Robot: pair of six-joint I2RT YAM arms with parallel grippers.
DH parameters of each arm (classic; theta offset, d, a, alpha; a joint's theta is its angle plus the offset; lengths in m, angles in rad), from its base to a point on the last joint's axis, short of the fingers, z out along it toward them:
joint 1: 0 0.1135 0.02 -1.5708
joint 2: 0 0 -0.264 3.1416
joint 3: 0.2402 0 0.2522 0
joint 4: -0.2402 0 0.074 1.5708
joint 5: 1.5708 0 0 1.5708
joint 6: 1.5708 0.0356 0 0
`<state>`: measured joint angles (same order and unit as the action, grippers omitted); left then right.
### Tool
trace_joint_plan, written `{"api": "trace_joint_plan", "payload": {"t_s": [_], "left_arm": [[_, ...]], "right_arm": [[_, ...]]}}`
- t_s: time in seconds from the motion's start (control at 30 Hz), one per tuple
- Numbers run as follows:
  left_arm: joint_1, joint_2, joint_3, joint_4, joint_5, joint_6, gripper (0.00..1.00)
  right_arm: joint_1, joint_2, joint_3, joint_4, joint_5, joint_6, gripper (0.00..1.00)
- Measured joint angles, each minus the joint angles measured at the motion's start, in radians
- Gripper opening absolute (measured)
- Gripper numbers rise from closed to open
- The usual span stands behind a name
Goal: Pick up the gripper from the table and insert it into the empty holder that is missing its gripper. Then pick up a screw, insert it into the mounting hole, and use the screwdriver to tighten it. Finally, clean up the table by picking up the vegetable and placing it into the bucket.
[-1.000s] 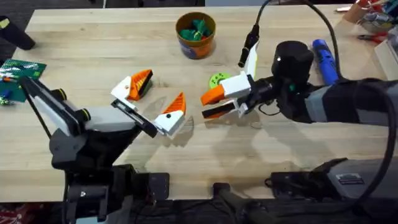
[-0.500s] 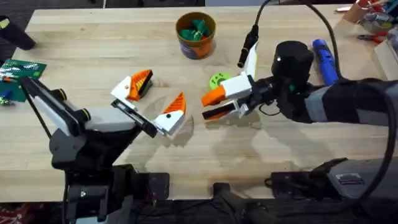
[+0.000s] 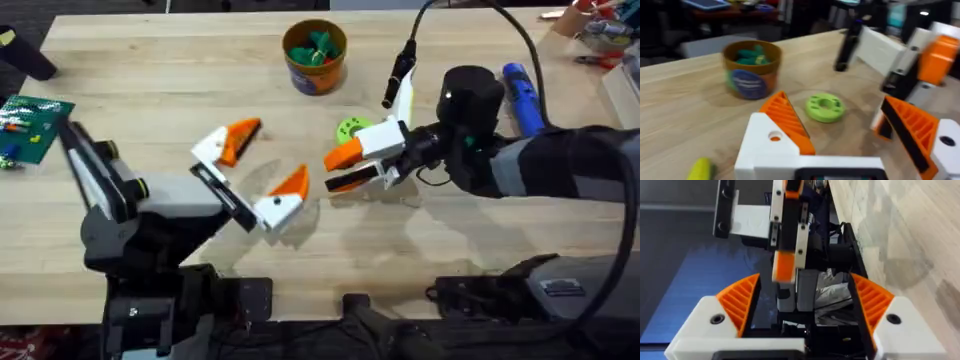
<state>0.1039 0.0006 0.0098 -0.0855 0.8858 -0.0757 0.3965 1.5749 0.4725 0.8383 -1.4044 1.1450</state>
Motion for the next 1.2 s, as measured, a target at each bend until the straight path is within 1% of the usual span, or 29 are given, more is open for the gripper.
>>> {"api": "trace_joint_plan", "payload": {"t_s": [0.03,0.07,0.2,0.27,0.37,0.5,0.67,0.8,0.9,0.97,1.0,1.07,1.1,1.13,1.17,1.2], "left_arm": [[0.0,0.0,0.001,-0.008,0.052,0.0,0.986],[0.0,0.0,0.001,-0.012,0.08,0.0,0.986],[0.0,0.0,0.001,-0.032,0.246,0.0,0.986],[0.0,0.0,0.0,-0.042,0.31,0.0,0.986],[0.0,0.0,-0.001,-0.053,0.387,0.0,0.986],[0.0,0.0,-0.004,-0.061,0.462,0.0,0.986],[0.0,0.0,-0.004,-0.061,0.536,0.0,0.986],[0.0,0.0,-0.004,-0.061,0.579,0.0,0.986],[0.0,0.0,-0.004,-0.061,0.599,0.0,0.986],[0.0,0.0,-0.004,-0.061,0.608,0.0,0.986],[0.0,0.0,-0.004,-0.061,0.611,0.0,0.986],[0.0,0.0,-0.004,-0.061,0.614,0.0,0.986],[0.0,0.0,-0.004,-0.069,0.614,-0.005,0.986],[0.0,0.0,-0.005,-0.08,0.614,-0.012,0.986],[0.0,0.0,-0.005,-0.086,0.614,-0.016,0.986],[0.0,0.0,-0.005,-0.082,0.615,-0.017,0.986]], "right_arm": [[0.0,0.0,0.0,0.0,0.0,0.0,0.993],[0.0,0.0,0.0,0.0,0.0,0.0,0.993],[0.0,0.0,0.0,0.0,0.002,0.0,0.993],[0.0,0.0,0.0,0.0,0.008,0.0,0.993],[0.006,0.0,0.0,0.0,0.033,0.0,0.993],[0.05,0.013,0.018,-0.001,0.057,0.0,0.993],[0.109,0.1,0.092,0.0,0.074,0.0,0.993],[0.117,0.165,0.14,-0.001,0.08,0.0,0.986],[0.117,0.175,0.156,0.0,0.08,-0.001,0.935],[0.117,0.175,0.163,0.001,0.078,-0.003,0.763],[0.117,0.175,0.165,0.001,0.076,-0.003,0.652],[0.117,0.175,0.167,0.0,0.074,-0.003,0.47],[0.117,0.174,0.168,0.002,0.068,0.0,0.311],[0.117,0.174,0.17,0.007,0.064,0.0,0.186],[0.117,0.173,0.176,0.009,0.06,0.001,0.097],[0.116,0.172,0.178,0.009,0.059,0.0,0.039]]}}
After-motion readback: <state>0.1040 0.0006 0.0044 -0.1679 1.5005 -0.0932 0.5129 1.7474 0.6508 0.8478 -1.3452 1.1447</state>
